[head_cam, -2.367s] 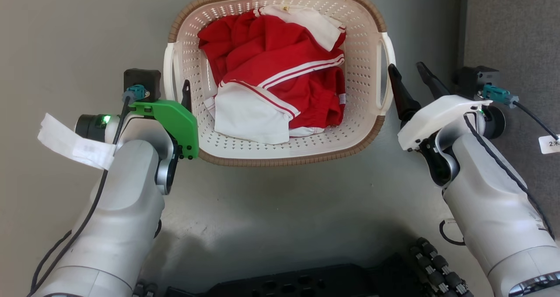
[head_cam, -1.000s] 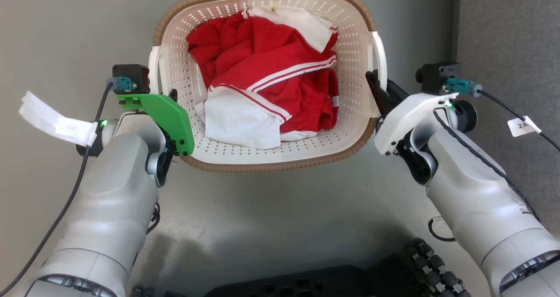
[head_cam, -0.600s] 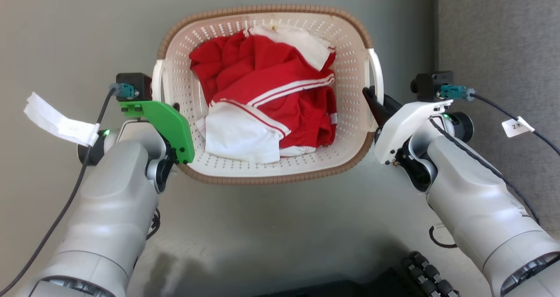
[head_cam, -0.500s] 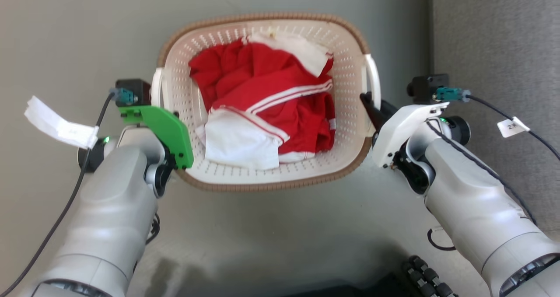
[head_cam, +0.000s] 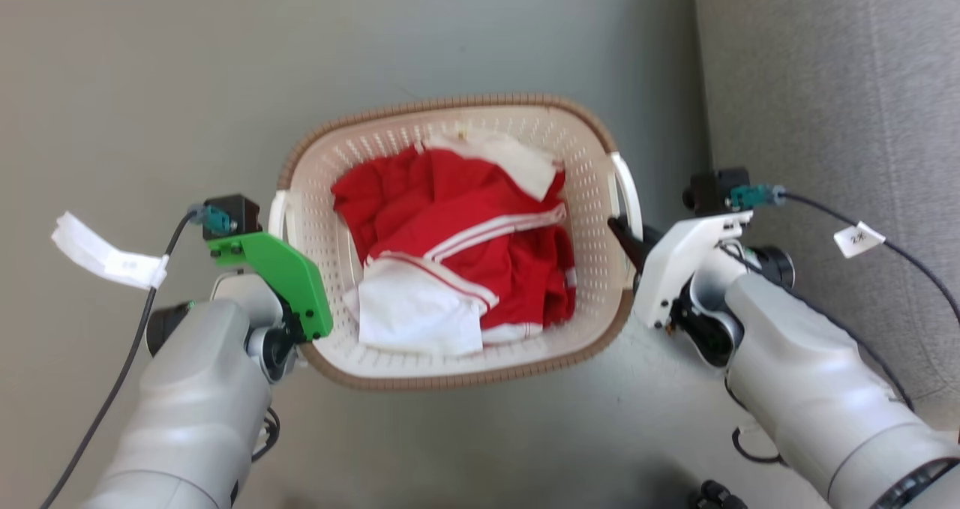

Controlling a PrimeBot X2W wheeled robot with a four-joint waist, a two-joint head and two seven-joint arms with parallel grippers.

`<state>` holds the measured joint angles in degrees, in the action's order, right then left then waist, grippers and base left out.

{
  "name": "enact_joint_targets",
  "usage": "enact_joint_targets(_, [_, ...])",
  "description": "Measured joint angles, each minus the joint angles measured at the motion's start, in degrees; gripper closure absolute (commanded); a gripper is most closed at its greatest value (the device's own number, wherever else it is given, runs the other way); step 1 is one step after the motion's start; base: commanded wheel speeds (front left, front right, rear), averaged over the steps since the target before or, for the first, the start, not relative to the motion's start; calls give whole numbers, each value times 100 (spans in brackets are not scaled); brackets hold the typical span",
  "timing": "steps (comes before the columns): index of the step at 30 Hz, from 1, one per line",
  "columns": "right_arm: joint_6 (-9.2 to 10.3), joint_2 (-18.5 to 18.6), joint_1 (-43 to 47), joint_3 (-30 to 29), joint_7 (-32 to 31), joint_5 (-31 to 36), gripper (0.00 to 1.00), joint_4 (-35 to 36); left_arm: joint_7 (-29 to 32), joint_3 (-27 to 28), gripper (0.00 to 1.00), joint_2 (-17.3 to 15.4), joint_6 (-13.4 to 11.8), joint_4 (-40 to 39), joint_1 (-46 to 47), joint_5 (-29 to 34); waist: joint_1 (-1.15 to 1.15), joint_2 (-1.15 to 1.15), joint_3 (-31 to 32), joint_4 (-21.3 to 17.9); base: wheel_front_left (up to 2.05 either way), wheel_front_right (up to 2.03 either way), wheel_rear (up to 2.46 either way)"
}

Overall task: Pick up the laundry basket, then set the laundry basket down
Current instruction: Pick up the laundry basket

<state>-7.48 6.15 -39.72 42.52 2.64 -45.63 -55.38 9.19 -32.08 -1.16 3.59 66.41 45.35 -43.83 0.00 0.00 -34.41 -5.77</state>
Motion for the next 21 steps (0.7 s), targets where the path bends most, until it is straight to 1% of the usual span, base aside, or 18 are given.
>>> enact_joint_targets(2, [0,5,92,40,-78,-101,100,1,76,8,100,0,2,-2,-85,-156,0,0,127,-4,0,0,0])
enact_joint_targets(4, [0,8,194,77,-186,-224,100,-2,134,-4,100,0,43,11,-175,-178,0,0,258,-7,0,0,0])
enact_joint_targets(10, [0,-18,378,246,-525,-508,100,0,358,-99,100,-1,43,155,-362,-310,0,0,651,-28,0,0,0])
enact_joint_targets(21, [0,31,532,371,-912,-969,100,0,647,-135,100,5,43,260,-493,-520,0,0,1304,-121,0,0,0])
